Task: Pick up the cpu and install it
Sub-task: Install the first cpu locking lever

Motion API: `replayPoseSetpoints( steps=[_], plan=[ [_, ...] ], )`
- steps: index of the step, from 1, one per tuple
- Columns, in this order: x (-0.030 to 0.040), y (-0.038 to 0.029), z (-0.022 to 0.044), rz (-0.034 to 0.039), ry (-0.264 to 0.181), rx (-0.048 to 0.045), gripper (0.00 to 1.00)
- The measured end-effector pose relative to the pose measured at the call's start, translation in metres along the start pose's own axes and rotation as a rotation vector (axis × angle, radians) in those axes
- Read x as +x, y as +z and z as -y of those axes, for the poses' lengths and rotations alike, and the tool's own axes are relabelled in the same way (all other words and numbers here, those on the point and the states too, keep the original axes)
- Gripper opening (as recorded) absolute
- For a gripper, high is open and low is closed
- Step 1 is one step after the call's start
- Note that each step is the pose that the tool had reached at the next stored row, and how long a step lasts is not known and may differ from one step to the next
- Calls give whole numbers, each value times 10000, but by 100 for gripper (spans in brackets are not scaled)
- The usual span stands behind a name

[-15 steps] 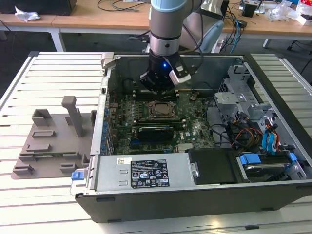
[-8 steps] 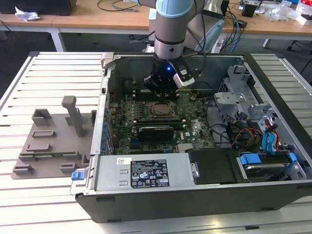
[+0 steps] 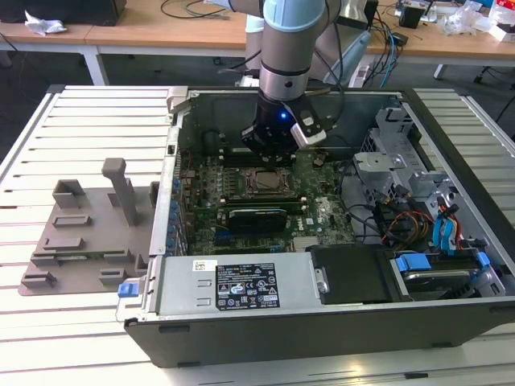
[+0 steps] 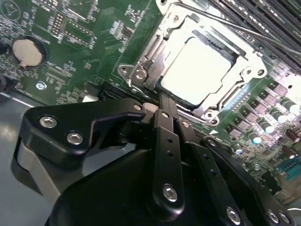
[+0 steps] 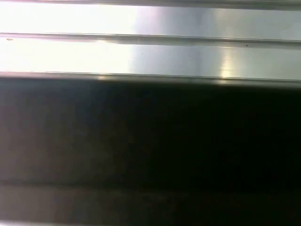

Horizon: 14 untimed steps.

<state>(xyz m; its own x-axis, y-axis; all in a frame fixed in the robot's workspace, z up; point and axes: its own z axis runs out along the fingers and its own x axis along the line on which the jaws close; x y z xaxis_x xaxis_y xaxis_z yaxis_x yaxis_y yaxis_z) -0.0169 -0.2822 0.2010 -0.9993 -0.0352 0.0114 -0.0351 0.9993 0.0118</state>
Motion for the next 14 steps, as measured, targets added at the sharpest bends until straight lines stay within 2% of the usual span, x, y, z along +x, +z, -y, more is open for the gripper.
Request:
replayPoseSetpoints(
  steps=[6, 7, 8, 9, 11, 14],
  plan=[
    [-30, 8, -51, 2, -15, -16, 11],
    [-32, -9, -54, 10, -18, -27, 11],
    [-30, -63, -53, 3, -19, -12, 11],
    [-30, -86, -53, 3, -18, -3, 11],
    [-28, -107, -41, 3, -17, 14, 11],
    [-24, -119, 42, 0, -15, 109, 11]
  ],
)
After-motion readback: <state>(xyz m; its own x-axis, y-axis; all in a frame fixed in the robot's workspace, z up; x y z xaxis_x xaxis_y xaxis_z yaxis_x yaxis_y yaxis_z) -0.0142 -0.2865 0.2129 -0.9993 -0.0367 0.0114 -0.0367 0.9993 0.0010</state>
